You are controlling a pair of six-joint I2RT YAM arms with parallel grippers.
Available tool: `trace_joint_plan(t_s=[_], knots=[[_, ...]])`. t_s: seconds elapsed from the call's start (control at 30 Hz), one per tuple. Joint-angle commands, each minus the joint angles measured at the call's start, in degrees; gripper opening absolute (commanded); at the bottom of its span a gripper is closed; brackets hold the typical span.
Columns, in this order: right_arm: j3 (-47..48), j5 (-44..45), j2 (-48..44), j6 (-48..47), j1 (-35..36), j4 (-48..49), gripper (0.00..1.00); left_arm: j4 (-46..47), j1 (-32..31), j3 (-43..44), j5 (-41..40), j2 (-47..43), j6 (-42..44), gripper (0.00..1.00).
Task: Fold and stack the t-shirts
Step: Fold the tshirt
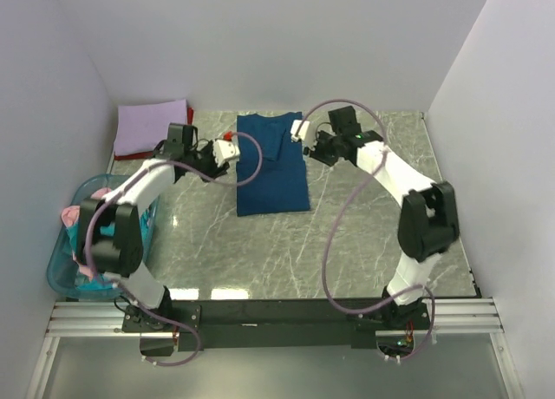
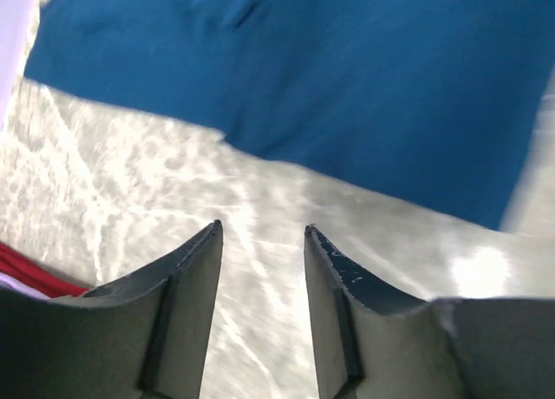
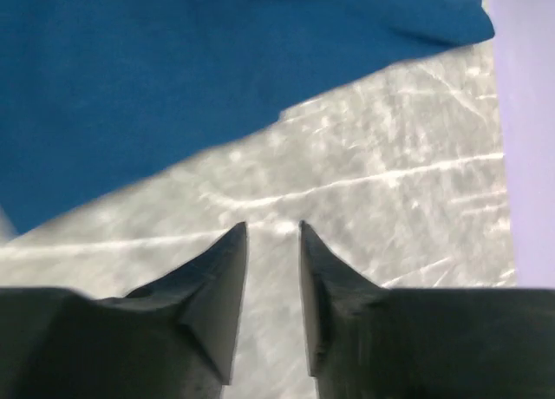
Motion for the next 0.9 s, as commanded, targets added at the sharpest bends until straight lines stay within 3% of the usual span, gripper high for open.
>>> trace_joint_plan(t_s=[0.0, 0.07, 0.17, 0.2, 0.27, 0.3, 0.4, 0.57, 0.6, 0.83, 0.87], knots=[[-4.78, -5.21, -8.15, 4.61, 0.53, -3.55, 0.36, -3.3, -2.45, -5.88, 5.57, -6.89, -0.18, 0.46], [-3.67, -7.23, -7.55, 10.13, 1.33, -6.08, 0.32, -1.48, -3.25, -9.75, 4.78, -8.04, -2.09, 0.46], [1.44, -13.11, -2.98, 21.99, 0.89, -9.7, 0.29, -1.37, -3.78, -9.0, 8.45, -7.35, -12.8, 0.46], [2.14, -15.57, -2.01, 24.98, 0.54, -10.23, 0.29, -2.07, -3.69, -8.47, 10.12, -5.78, -21.36, 0.48], [1.81, -21.36, -0.34, 33.77, 0.19, -8.84, 0.29, -1.39, -3.78, -8.46, 16.51, -4.45, -30.19, 0.5], [1.36, -22.7, -0.07, 36.67, 0.18, -7.79, 0.29, 0.54, -3.78, -9.33, 18.04, -3.83, -40.15, 0.53], [-0.57, -25.87, 1.77, 47.66, -0.34, -4.35, 0.35, 11.78, -3.69, -15.3, 17.63, -4.79, -57.58, 0.59], [-5.05, -25.62, 2.3, 54.98, -2.8, -2.5, 0.45, 14.53, -1.76, -19.0, 12.09, -5.59, -65.56, 0.62], [-5.67, -25.26, 2.39, 57.07, -3.59, -2.5, 0.52, 14.27, -1.06, -19.09, 11.81, -4.98, -66.7, 0.63], [-11.29, -24.64, 3.44, 61.39, -5.0, 0.22, 0.56, 14.18, -0.09, -20.06, 10.93, 0.47, -69.96, 0.66], [-11.73, -24.91, 3.79, 61.83, -5.09, 0.31, 0.67, 14.18, 0.09, -20.15, 10.93, 1.7, -70.22, 0.66]])
